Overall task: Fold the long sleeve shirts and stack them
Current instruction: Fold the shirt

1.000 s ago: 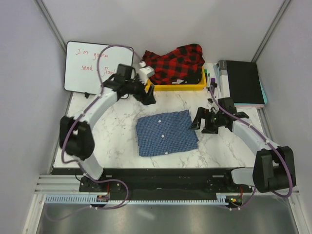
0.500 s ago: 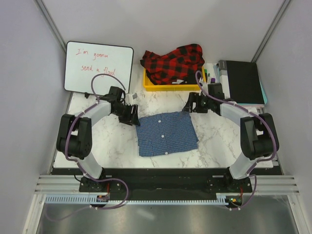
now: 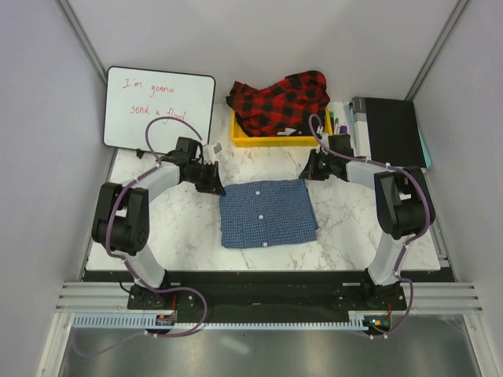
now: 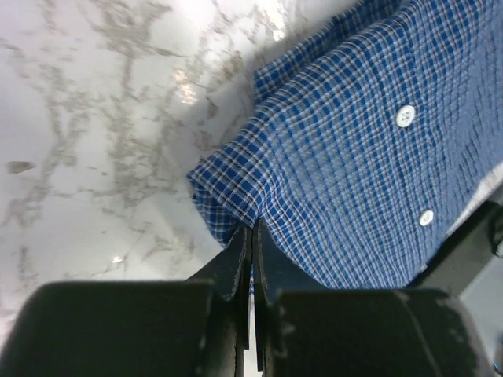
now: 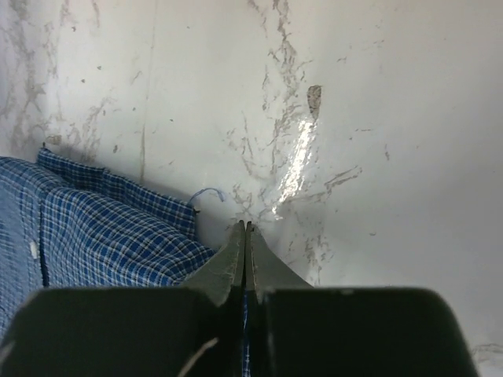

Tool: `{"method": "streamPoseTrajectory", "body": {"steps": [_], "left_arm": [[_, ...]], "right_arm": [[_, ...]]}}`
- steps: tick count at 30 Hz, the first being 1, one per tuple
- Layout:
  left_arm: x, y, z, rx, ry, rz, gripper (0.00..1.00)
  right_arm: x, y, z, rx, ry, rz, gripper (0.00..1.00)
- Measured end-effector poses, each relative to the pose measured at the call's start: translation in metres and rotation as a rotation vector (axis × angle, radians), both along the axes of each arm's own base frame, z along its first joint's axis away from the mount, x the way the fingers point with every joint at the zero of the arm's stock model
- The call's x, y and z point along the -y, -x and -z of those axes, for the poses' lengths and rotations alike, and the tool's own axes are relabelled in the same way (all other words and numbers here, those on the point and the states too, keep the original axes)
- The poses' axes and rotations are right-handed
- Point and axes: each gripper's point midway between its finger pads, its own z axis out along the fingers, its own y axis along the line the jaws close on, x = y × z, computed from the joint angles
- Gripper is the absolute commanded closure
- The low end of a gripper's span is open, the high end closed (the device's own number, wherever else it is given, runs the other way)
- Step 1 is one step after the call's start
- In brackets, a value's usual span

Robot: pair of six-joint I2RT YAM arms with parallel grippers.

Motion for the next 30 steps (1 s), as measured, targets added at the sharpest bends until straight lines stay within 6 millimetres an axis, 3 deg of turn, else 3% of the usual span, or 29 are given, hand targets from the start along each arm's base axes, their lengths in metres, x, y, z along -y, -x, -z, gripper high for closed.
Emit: {"method": "streamPoseTrajectory", "body": {"steps": [7,8,9,10,11,12,13,14,15,17,20,23,25,27,30], "left_arm": [[-0.013,-0.021,-0.001,0.116,-0.101,-0.085,0.95],[-0.014,-0.023,0.002,0.121,-0.108,-0.09,0.91],[-0.015,-0.025,0.006,0.121,-0.117,-0.094,0.78],[-0.016,-0.027,0.011,0.115,-0.124,-0.096,0.72],[-0.016,-0.028,0.015,0.11,-0.13,-0.091,0.65],[-0.016,-0.028,0.02,0.1,-0.135,-0.087,0.49],[-0.017,-0.028,0.024,0.094,-0.141,-0.079,0.41],[-0.018,-0.026,0.025,0.091,-0.144,-0.07,0.35],[-0.018,-0.025,0.022,0.104,-0.143,-0.057,0.26],[-0.017,-0.024,0.002,0.158,-0.122,-0.031,0.2],[-0.002,-0.012,-0.055,0.261,0.004,0.02,0.16],[0.031,0.02,-0.125,0.354,0.233,0.093,0.15],[0.06,0.056,-0.14,0.313,0.378,0.158,0.14],[0.089,0.099,-0.126,0.168,0.479,0.225,0.14],[0.112,0.142,-0.077,-0.12,0.488,0.243,0.14]], "right_arm": [[0.004,-0.023,0.007,0.009,0.031,0.018,0.98],[0.004,-0.026,0.004,0.02,0.032,0.016,0.87],[0.004,-0.028,0.002,0.026,0.032,0.015,0.77],[0.004,-0.03,-0.001,0.037,0.034,0.01,0.52],[0.004,-0.032,-0.003,0.043,0.037,0.01,0.41],[0.005,-0.034,-0.004,0.051,0.043,0.01,0.34],[0.007,-0.034,-0.006,0.059,0.053,0.008,0.25],[0.011,-0.032,-0.01,0.066,0.067,0.001,0.23],[0.012,-0.031,-0.015,0.069,0.07,0.001,0.21],[0.015,-0.026,-0.034,0.092,0.069,-0.018,0.14],[0.005,-0.015,-0.083,0.136,-0.025,-0.038,0.06],[-0.023,0.01,-0.126,0.165,-0.193,-0.086,0.02],[-0.054,0.055,-0.129,0.099,-0.324,-0.16,0.02],[-0.081,0.101,-0.108,-0.039,-0.398,-0.235,0.02],[-0.103,0.159,-0.066,-0.278,-0.431,-0.301,0.02]]}}
